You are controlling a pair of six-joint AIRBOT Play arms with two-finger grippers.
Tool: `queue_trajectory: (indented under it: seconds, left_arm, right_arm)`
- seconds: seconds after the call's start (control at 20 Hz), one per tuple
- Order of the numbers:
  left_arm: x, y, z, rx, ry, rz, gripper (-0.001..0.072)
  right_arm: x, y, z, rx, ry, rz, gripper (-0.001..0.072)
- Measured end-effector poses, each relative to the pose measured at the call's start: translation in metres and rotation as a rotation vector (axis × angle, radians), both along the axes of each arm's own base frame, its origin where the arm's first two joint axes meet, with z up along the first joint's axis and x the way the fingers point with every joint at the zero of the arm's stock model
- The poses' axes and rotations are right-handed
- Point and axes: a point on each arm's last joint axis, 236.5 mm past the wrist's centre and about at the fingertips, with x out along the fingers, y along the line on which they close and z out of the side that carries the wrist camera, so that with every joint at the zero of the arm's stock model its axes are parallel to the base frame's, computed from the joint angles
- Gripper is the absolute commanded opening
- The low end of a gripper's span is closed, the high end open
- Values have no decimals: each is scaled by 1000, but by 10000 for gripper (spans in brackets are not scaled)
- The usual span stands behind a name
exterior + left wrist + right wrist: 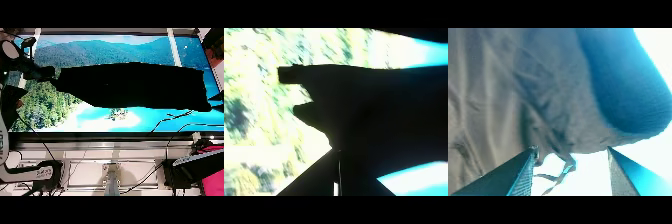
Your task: Fold the clothes and pants, and hang the long-sleeved shirts on hangers.
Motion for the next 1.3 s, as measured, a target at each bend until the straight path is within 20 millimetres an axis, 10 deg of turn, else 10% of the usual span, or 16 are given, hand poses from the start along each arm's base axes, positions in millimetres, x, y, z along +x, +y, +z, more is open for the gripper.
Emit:
queue_trajectory:
  seconds: [0.7, 0.85, 0.95, 1.3]
  left_arm:
    - [-33, -8, 10, 52, 71, -44, 6]
    - [-33, -7, 7, 54, 81, -43, 5]
    - [-32, -7, 4, 55, 90, -43, 5]
    - [-32, 16, -8, 103, 128, -53, 3]
  right_arm:
    - [17, -42, -15, -177, -88, 9, 467]
    - [12, -21, -27, -101, -63, 41, 347]
    - [8, -8, -30, -58, -49, 63, 18]
    - [-8, 10, 3, -1, -33, 84, 15]
